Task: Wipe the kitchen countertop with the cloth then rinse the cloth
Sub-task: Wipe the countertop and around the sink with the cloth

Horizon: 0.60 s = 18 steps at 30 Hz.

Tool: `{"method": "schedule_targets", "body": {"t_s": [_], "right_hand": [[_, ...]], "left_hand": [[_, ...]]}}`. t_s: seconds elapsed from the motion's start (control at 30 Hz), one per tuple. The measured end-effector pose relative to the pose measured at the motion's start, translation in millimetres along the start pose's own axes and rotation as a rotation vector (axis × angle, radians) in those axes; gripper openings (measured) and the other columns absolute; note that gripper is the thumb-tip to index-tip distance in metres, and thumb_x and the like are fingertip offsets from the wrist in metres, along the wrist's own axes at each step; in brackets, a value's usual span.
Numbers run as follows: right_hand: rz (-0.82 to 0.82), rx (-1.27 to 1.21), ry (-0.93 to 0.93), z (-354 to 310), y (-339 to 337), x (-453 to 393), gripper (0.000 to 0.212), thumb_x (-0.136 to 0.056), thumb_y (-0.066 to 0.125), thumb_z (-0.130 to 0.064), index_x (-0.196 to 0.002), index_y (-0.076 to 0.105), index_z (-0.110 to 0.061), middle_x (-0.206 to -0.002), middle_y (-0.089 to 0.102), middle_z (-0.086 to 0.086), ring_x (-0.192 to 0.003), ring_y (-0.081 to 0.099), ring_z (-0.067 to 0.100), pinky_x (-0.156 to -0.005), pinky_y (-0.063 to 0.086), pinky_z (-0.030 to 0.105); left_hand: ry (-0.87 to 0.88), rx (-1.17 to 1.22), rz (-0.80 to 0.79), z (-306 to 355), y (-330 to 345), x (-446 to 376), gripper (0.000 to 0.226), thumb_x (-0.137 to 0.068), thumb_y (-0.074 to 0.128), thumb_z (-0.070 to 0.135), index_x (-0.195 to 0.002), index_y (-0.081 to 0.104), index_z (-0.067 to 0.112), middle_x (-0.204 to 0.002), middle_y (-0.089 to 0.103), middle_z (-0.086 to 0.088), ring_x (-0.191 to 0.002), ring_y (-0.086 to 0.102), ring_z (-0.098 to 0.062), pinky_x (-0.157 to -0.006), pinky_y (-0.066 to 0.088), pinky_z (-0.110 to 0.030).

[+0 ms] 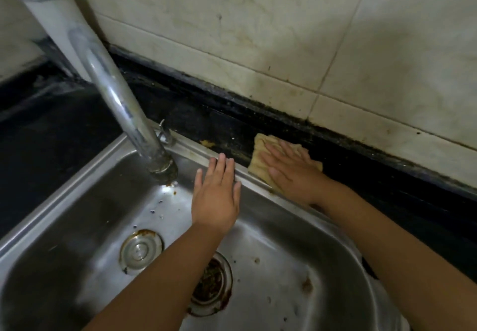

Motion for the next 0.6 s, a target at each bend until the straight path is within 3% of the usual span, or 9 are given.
{"method": "schedule_targets", "body": {"t_s": [0.13, 0.3, 0.37, 0.43, 0.53, 0.6], "right_hand": [[-0.019, 0.011, -0.177, -54.3, -16.8, -66.1, 0.047, -0.102, 0.011, -0.030, -0.148, 0.002, -0.026, -0.157, -0.008, -0.006, -0.144, -0.011, 0.017, -0.116, -0.008, 0.039], [-0.045, 0.107, -0.300, -62.6, -24.3, -92.3, 0.046, -0.102, 0.016, -0.023, -0.147, 0.011, -0.031, -0.157, -0.005, -0.009, -0.144, -0.010, 0.019, -0.115, -0.006, 0.040], [-0.061, 0.102, -0.298, -53.8, -17.6, -74.7, 0.048, -0.102, 0.018, -0.023, -0.148, 0.005, -0.028, -0.157, -0.005, -0.008, -0.144, -0.010, 0.017, -0.115, -0.007, 0.035], [-0.066, 0.118, -0.287, -31.3, -7.9, -50.5, 0.050, -0.102, 0.018, -0.024, -0.147, -0.003, -0.026, -0.156, -0.008, -0.009, -0.144, -0.010, 0.016, -0.114, -0.008, 0.031], [-0.110, 0.175, -0.255, 6.0, 4.7, -12.9, 0.046, -0.100, 0.009, -0.032, -0.136, -0.018, -0.029, -0.143, -0.023, -0.018, -0.143, -0.014, 0.014, -0.108, -0.014, 0.024], [-0.098, 0.130, -0.183, 13.3, 6.9, -4.3, 0.042, -0.100, 0.010, -0.033, -0.132, -0.018, -0.032, -0.135, -0.025, -0.019, -0.143, -0.014, 0.013, -0.105, -0.015, 0.020]], "left_hand": [[0.006, -0.010, 0.015, -5.0, 1.5, 3.0, 0.051, -0.098, 0.005, 0.031, -0.146, -0.002, 0.015, -0.155, -0.009, -0.001, -0.142, -0.010, -0.014, -0.110, -0.014, -0.028], [0.025, 0.011, 0.012, -7.6, 4.0, -1.6, 0.082, -0.070, -0.018, 0.041, -0.146, 0.001, 0.017, -0.155, -0.006, 0.000, -0.143, -0.007, -0.015, -0.105, -0.017, -0.028], [0.015, 0.005, -0.002, -9.7, 3.9, -0.2, 0.070, -0.081, -0.012, 0.039, -0.146, -0.002, 0.017, -0.155, -0.009, 0.000, -0.142, -0.010, -0.014, -0.106, -0.016, -0.028], [-0.011, -0.003, -0.032, -10.8, 4.9, 0.5, 0.053, -0.097, 0.006, 0.032, -0.146, -0.007, 0.017, -0.154, -0.014, 0.000, -0.141, -0.014, -0.014, -0.110, -0.014, -0.030], [-0.034, 0.039, -0.049, -5.7, 3.4, 4.3, 0.057, -0.099, 0.022, 0.027, -0.145, -0.011, 0.018, -0.153, -0.020, -0.001, -0.140, -0.018, -0.014, -0.112, -0.012, -0.035], [-0.041, 0.120, -0.001, -5.3, -0.4, 7.7, 0.060, -0.098, 0.026, 0.026, -0.145, -0.011, 0.019, -0.148, -0.027, 0.001, -0.136, -0.025, -0.011, -0.110, -0.014, -0.035]]}}
Point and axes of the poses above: each hand's wrist, its own x-axis away from the middle knuckle, its own y-axis out of the palm, z = x × y, the point moved 5 cm from there along -x, towards the middle knuckle
